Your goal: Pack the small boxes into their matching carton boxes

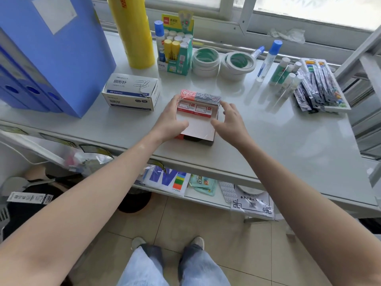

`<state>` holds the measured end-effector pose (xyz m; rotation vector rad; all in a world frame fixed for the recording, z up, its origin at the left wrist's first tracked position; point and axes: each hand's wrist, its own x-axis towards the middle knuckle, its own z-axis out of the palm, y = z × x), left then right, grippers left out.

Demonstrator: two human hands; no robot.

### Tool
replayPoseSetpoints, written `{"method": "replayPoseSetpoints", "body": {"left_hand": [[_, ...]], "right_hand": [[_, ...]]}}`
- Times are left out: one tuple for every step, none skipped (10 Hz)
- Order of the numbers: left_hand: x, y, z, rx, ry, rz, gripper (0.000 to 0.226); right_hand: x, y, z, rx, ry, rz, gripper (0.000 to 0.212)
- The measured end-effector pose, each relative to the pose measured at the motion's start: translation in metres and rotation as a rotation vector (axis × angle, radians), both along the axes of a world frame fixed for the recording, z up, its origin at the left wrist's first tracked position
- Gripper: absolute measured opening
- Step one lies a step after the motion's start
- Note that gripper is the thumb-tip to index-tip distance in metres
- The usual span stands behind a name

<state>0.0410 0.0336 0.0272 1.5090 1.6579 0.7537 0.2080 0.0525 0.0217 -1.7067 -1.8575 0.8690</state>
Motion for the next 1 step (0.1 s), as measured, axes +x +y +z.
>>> {"method": "replayPoseSetpoints", "body": {"left_hand": [[0.0072, -0.0114, 0.0136, 0.088, 0.014, 0.008, 0.073]], "right_hand": [[0.0033, -0.0051, 0.0038, 0.081, -0.023, 0.049, 0.059]]}}
